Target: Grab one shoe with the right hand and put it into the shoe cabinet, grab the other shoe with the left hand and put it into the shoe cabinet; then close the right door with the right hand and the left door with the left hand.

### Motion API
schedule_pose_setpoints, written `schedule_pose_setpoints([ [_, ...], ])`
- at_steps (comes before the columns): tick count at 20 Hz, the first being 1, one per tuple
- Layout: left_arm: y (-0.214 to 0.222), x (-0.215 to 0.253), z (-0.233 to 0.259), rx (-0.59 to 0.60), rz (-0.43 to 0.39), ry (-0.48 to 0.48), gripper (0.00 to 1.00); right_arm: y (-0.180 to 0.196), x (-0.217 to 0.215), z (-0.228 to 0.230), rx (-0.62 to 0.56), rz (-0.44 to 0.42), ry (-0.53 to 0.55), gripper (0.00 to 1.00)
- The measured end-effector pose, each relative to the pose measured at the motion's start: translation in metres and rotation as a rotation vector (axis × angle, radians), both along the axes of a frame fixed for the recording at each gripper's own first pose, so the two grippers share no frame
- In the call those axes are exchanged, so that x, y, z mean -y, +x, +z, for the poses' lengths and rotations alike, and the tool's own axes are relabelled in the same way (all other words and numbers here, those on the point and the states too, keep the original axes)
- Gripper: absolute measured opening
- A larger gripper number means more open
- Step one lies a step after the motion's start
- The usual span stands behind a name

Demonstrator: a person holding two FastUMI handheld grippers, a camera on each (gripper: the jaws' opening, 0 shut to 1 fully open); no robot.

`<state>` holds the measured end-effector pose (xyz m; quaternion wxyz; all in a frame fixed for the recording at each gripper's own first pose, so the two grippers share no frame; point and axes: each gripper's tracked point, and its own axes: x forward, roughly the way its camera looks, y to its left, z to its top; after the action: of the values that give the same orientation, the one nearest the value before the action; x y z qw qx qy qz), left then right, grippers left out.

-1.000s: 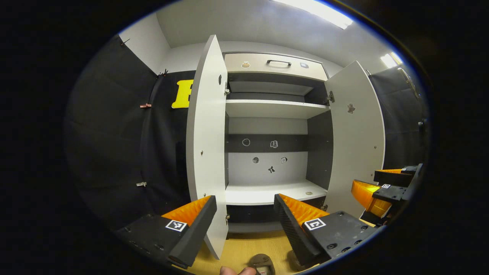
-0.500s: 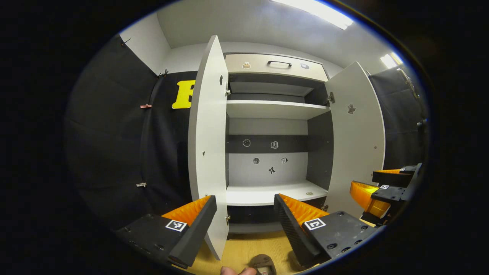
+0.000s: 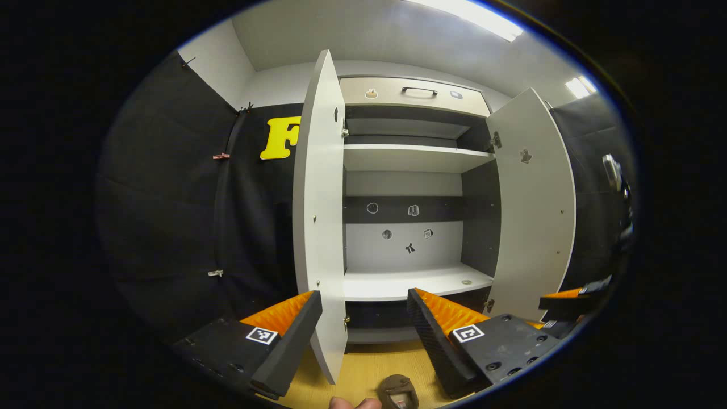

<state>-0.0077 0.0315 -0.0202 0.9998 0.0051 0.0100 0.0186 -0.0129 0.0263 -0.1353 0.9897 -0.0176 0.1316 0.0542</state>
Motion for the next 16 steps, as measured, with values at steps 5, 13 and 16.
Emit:
schedule_pose_setpoints([
  [5, -0.006, -0.008, -0.019, -0.045, 0.026, 0.019, 0.95, -0.017, -0.002, -0.116, -0.215, 0.016, 0.080, 0.98],
  [13, -0.013, -0.009, -0.050, -0.121, 0.057, 0.042, 0.95, -0.023, -0.004, -0.236, -0.422, 0.035, 0.119, 0.99],
  [16, -0.015, -0.015, -0.061, -0.147, 0.076, 0.054, 0.95, -0.016, -0.002, -0.266, -0.476, 0.011, 0.144, 0.98],
])
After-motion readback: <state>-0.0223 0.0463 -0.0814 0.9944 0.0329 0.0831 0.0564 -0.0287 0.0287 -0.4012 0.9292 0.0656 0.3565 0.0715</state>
